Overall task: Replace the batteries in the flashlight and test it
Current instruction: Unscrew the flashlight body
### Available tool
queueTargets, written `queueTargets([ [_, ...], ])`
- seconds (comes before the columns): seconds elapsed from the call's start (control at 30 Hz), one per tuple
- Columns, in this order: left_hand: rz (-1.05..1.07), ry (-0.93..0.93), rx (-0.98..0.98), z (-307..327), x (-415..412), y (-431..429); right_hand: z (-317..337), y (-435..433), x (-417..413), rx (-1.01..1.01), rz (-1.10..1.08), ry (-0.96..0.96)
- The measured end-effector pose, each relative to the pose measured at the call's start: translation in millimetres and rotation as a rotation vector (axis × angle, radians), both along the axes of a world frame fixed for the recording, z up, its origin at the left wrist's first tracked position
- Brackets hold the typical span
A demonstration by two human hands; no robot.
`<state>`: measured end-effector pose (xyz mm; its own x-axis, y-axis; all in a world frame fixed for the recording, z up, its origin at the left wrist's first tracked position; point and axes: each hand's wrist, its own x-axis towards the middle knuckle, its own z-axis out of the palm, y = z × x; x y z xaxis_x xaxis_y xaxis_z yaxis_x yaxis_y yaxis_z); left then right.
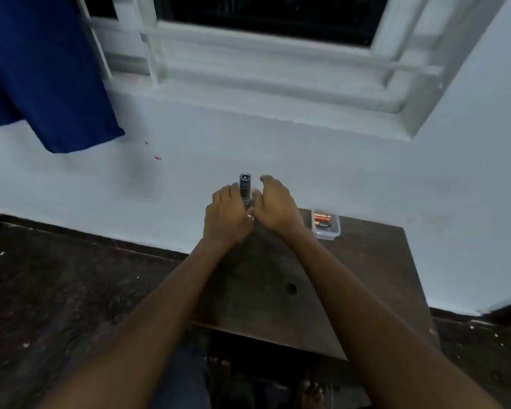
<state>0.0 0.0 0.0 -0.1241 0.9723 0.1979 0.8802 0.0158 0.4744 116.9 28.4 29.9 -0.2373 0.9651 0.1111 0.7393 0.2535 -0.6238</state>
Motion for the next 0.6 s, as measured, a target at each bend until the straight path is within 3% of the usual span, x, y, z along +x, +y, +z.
queueTargets([
  [0.17, -0.006, 0.059, 0.076, -20.4, -3.7, 27.0, -7.6, 31.8, -27.1, 0.007, 0.006, 0.053],
  [0.4, -0.093, -0.080, 0.027, -25.9, -7.5, 21.0, -13.5, 31.9, -23.7, -0.026, -0.108, 0.204],
  [0.47, -0.124, -0.154, 0.033, -21.5, -5.8, 16.0, -11.7, 22.8, -12.0, -0.034, -0.204, 0.307],
  [0.6, -0.134, -0.492, 0.048, -9.4, 11.5, 2.7, -6.3, -7.7, 26.6, -0.064, -0.391, 0.574],
])
